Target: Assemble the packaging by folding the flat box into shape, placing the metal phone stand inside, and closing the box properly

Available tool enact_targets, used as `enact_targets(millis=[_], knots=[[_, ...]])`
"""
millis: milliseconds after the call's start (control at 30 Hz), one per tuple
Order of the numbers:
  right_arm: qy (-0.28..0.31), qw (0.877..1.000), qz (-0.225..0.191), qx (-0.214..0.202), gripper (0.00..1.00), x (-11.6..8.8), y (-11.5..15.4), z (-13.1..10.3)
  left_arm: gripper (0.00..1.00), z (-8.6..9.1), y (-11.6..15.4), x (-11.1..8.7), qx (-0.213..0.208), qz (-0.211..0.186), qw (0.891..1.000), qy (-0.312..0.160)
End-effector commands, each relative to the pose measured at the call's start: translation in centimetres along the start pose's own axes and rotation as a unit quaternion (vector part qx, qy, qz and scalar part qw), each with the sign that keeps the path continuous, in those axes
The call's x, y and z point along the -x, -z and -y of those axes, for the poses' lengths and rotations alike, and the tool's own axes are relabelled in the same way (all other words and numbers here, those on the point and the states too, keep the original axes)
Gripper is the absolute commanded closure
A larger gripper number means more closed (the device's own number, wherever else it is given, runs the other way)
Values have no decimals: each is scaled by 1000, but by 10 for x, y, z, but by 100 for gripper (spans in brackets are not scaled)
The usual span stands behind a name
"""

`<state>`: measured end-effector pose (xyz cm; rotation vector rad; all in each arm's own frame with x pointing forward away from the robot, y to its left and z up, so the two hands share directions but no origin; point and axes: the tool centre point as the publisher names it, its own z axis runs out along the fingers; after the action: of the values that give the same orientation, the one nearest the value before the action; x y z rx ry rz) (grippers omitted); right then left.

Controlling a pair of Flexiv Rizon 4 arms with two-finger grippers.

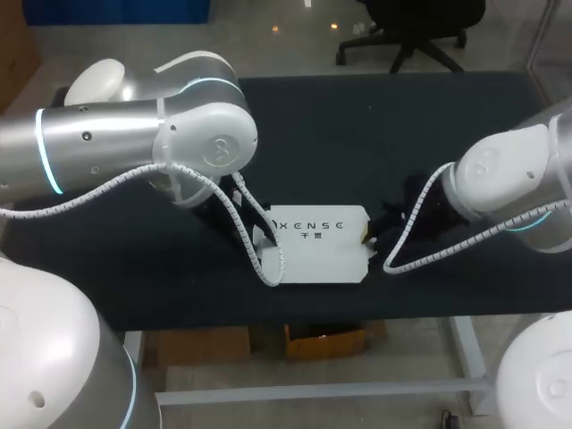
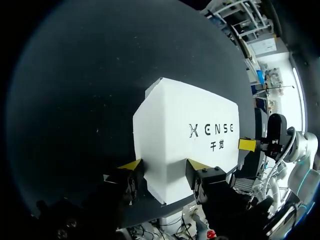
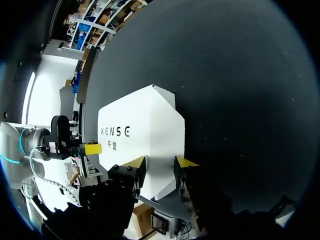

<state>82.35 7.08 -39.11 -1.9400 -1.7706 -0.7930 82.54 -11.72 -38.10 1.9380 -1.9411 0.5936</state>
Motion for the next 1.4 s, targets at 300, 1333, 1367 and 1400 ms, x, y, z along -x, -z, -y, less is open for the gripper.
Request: enact_targets(millis=[300, 1333, 1367, 1400], knots=[[3, 999, -44, 1, 65, -3, 2, 1, 47, -5, 0, 2, -5, -8, 1000, -3], [5, 997, -78, -6, 65, -10, -11, 1, 50, -3, -7, -11, 4, -6, 1000, -14], [6, 997, -79, -6, 65, -11, -12, 1, 51, -3, -7, -11, 4, -6, 1000, -14], [7, 997, -80, -7, 65, -11, -12, 1, 51, -3, -7, -11, 4, -6, 1000, -14]])
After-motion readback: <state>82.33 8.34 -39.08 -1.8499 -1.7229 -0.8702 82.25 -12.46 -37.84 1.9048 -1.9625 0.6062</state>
